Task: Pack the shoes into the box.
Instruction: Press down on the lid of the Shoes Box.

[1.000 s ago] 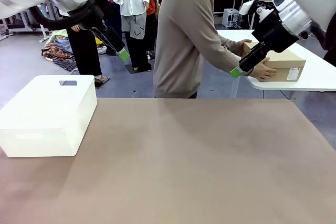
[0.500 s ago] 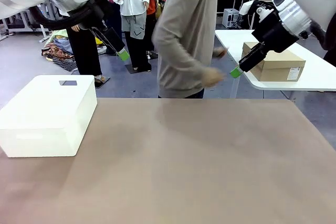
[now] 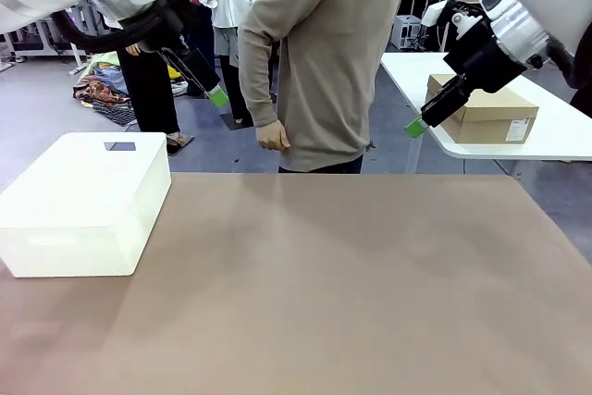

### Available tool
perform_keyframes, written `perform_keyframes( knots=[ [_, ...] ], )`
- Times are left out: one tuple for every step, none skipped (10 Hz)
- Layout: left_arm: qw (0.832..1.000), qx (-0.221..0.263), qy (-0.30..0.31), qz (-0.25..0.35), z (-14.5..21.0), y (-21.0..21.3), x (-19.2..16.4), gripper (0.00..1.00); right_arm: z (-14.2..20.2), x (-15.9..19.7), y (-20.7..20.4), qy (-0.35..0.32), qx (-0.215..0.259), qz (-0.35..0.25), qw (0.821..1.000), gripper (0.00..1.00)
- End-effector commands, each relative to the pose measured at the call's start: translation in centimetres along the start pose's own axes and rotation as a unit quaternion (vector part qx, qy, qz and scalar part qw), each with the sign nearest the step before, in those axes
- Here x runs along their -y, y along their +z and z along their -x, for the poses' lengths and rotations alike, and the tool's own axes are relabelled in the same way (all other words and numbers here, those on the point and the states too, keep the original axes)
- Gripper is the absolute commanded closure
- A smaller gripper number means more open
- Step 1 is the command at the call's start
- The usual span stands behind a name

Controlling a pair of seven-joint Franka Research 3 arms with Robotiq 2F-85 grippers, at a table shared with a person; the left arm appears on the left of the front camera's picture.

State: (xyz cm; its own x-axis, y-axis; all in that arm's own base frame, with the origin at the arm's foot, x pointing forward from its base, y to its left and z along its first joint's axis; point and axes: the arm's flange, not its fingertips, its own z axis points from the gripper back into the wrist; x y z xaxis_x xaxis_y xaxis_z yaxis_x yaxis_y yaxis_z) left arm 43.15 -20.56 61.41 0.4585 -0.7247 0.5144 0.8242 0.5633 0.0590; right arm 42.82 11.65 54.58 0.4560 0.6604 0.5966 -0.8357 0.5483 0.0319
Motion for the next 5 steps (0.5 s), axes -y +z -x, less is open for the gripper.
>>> perform_keyframes(
  knots=[
    [1.000, 0.004, 0.001, -0.002, 0.05, 0.11, -0.10, 0.00, -0.14, 0.01, 0.11, 0.000, -0.004, 0.003, 1.000, 0.00],
    [1.000, 0.004, 0.001, -0.002, 0.05, 0.11, -0.10, 0.00, -0.14, 0.01, 0.11, 0.000, -0.004, 0.003, 1.000, 0.00],
    [1.000, 0.004, 0.001, -0.002, 0.05, 0.11, -0.10, 0.00, -0.14, 0.01, 0.11, 0.000, -0.004, 0.003, 1.000, 0.00],
    [1.000, 0.004, 0.001, -0.002, 0.05, 0.11, -0.10, 0.00, -0.14, 0.01, 0.11, 0.000, -0.004, 0.003, 1.000, 0.00],
    [1.000, 0.004, 0.001, -0.002, 0.05, 0.11, -0.10, 0.00, -0.14, 0.01, 0.11, 0.000, -0.004, 0.003, 1.000, 0.00]
  ],
)
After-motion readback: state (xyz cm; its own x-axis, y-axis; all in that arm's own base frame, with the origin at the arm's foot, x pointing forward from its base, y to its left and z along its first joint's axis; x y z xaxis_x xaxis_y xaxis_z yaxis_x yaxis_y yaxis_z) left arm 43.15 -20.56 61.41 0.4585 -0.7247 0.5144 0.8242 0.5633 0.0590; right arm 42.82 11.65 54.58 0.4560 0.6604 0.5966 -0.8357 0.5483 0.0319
